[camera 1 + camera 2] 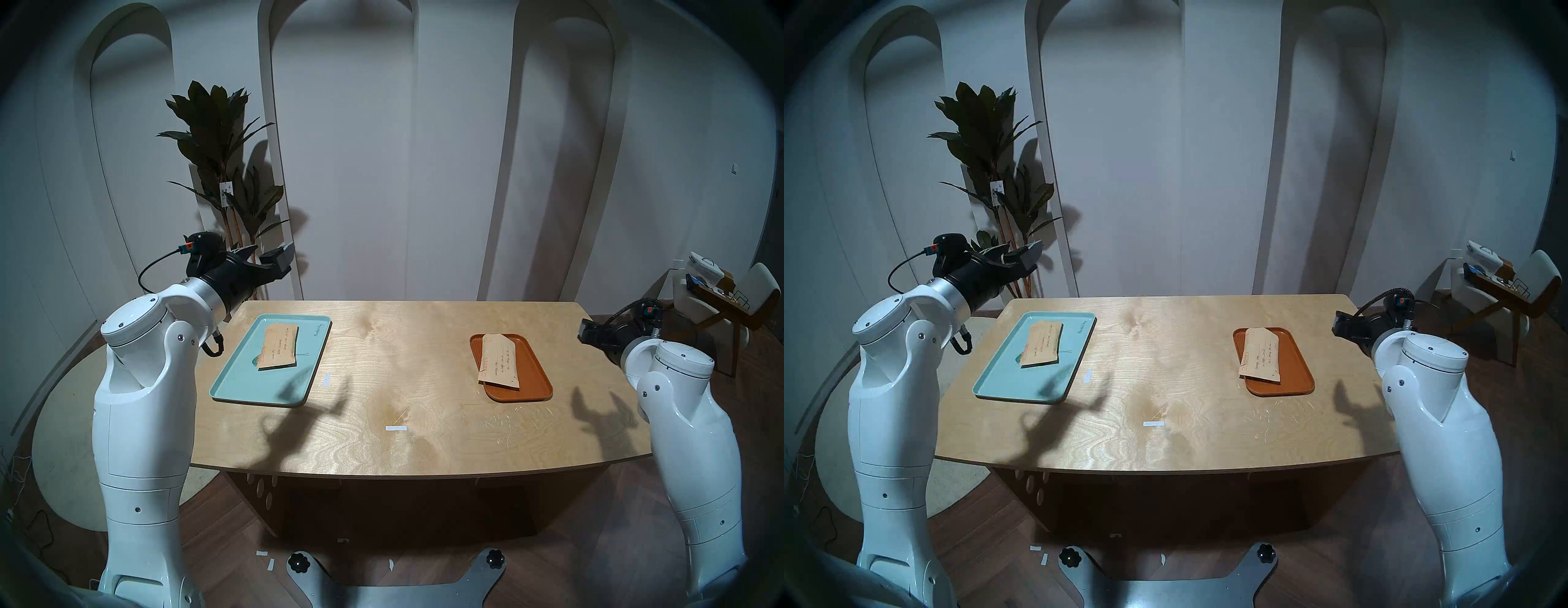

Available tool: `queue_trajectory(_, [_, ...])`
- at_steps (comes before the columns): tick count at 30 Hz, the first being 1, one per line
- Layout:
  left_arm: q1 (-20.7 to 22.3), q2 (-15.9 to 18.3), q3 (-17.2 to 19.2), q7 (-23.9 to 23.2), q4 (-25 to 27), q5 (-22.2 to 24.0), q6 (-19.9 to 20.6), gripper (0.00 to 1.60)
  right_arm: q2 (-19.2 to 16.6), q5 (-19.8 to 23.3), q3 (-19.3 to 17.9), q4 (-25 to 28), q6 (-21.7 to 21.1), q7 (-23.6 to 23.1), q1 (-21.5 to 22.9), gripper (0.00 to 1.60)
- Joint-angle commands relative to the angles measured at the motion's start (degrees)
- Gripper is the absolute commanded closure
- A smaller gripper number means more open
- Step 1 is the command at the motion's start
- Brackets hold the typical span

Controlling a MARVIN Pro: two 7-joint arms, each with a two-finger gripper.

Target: Sort the mail into the trays, one tray per recipient

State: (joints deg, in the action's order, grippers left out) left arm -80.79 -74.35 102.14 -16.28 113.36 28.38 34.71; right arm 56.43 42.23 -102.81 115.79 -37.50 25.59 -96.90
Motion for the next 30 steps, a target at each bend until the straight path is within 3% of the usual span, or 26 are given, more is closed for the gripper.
queue_trajectory(1, [0.71, 0.05, -0.03, 0.06, 1.04, -0.14, -0.57, 0.0, -4.64, -2.59, -5.41, -1.08, 2.97, -2.3, -1.93, 0.0])
queue_trajectory(7, [1.42, 1.72, 1.1, 0.89, -0.08, -1.25, -0.62, 0.0, -5.16, -3.11, -7.95, -4.45, 5.29, -5.11, -2.96, 0.0])
queue_trajectory(20, [5.06, 5.41, 6.44, 1.89, -3.58, -2.46, -0.91, 0.0, -5.72, -4.49, -9.35, -6.57, 7.29, -7.28, -3.4, 0.0])
queue_trajectory(30, [7.37, 5.96, 6.42, 1.94, -6.83, -3.05, -2.0, 0.0, -6.17, -5.55, -10.79, -7.95, 8.53, -8.2, -3.31, 0.0])
